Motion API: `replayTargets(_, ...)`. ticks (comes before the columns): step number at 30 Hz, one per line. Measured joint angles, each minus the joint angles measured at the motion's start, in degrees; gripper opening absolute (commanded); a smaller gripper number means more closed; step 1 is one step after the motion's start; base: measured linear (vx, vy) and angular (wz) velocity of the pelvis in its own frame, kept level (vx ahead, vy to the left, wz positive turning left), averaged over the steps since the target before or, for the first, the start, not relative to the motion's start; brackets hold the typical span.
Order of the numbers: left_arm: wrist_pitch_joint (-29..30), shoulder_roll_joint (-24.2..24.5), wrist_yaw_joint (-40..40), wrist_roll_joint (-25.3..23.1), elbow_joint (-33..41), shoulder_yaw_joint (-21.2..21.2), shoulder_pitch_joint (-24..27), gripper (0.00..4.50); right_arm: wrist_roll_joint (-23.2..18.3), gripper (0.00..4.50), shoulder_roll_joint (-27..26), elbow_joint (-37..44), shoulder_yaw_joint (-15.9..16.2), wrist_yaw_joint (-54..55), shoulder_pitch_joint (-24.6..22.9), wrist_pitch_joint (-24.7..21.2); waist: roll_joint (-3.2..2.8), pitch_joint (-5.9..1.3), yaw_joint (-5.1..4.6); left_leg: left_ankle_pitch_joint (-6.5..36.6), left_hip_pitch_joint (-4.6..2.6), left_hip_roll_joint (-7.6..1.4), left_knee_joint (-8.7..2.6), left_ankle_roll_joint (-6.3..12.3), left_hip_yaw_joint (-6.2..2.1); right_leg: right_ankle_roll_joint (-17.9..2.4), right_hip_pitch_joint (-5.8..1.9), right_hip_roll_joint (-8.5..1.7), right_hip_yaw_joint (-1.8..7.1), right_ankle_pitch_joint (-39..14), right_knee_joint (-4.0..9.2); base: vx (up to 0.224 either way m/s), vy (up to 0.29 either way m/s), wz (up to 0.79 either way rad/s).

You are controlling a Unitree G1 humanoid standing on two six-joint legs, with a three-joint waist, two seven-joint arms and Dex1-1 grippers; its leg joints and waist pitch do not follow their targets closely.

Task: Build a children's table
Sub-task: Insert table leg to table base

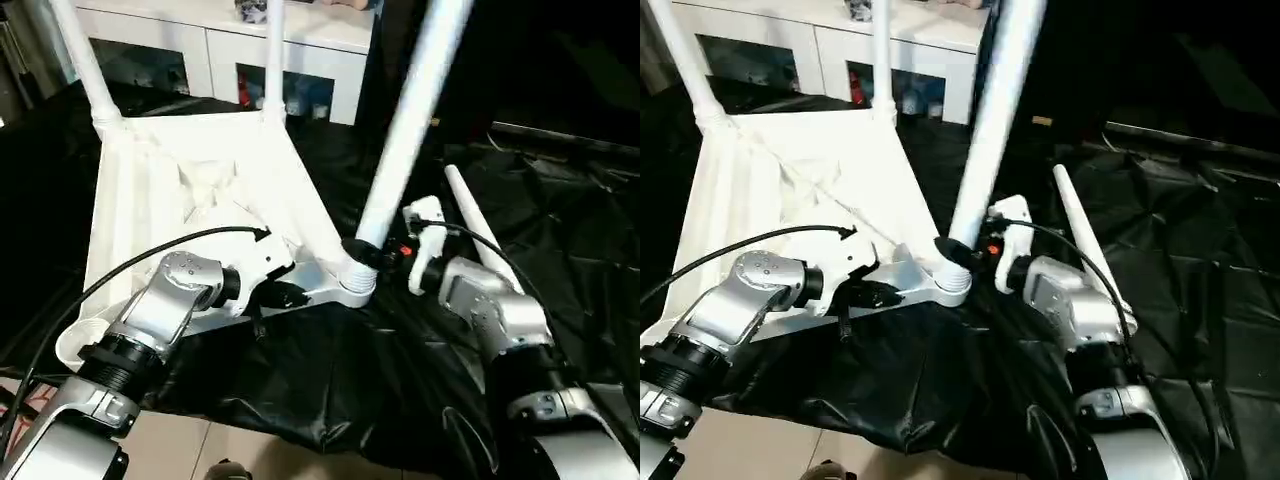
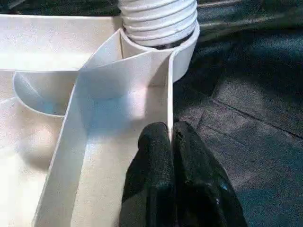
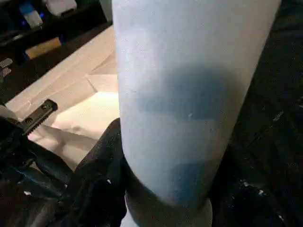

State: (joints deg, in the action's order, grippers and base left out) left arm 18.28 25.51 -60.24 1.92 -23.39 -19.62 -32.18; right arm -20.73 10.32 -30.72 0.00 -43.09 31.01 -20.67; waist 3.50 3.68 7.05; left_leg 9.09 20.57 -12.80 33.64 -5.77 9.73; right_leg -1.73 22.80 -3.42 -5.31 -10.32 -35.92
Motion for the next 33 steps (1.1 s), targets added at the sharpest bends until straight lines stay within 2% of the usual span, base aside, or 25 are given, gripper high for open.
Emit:
replayTargets(5, -0.5, -0.4, 0.3, -0.1, -0.7, 0.0, 0.0, 0.0, -1.5, 1.88, -0.9, -0.4, -1.9, -0.1, -2.0, 2.5, -0.38, -0.14, 0.17, 0.0, -0.03, 0.0, 0.02, 0.0, -0.01, 0.0, -0.08, 0.0, -0.01, 0.0, 0.04, 0.0, 0.0, 0.0)
replayTargets(9, -1.2, -0.7, 0.3, -0.2, -1.6, 0.0, -0.1, 0.0, -1.8, 1.88, -1.2, 0.1, -2.1, 0.0, -3.8, 4.6, -0.85, -0.36, 0.22, 0.0, -0.07, 0.0, -0.02, 0.0, -0.02, 0.0, -0.11, 0.0, -0.04, 0.0, 0.06, 0.0, 0.0, 0.0)
replayTargets(13, -1.3, -1.2, 0.3, -0.5, -1.9, -0.3, -0.4, 0.0, -0.4, 1.88, -0.9, 3.5, -1.0, 0.5, -6.9, 7.8, -0.97, -0.37, 0.87, 0.0, -0.06, 0.0, -0.05, 0.0, -0.03, 0.0, -0.11, 0.0, -0.06, 0.0, 0.11, 0.0, 0.0, 0.0)
replayTargets(19, -2.1, -1.5, 0.2, -0.5, -2.3, -0.6, -0.4, 0.0, 1.5, 1.87, -0.2, 7.9, 0.7, 1.6, -9.5, 8.9, -1.09, -0.39, 1.24, 0.0, -0.05, 0.01, -0.09, 0.02, -0.03, 0.0, -0.18, 0.0, -0.07, 0.0, 0.25, 0.0, 0.0, 0.0)
replayTargets(27, -2.5, -1.5, 0.3, -0.7, -2.7, -0.6, -0.5, 0.0, 5.7, 1.87, 2.3, 10.0, 5.0, 1.1, -8.3, 8.3, -1.0, -0.49, 1.1, 0.0, -0.14, 0.01, -0.13, 0.02, -0.03, 0.0, -0.24, 0.0, -0.1, 0.0, 0.29, 0.0, 0.0, 0.0)
replayTargets(33, -2.5, -1.3, 0.3, -0.9, -2.6, -0.6, -0.3, 0.0, 7.3, 1.87, 3.7, 8.0, 6.8, -1.5, -5.5, 7.4, -0.88, -0.57, 1.04, 0.0, -0.2, 0.01, -0.16, 0.02, -0.03, 0.0, -0.3, 0.0, -0.1, 0.0, 0.34, 0.0, 0.0, 0.0)
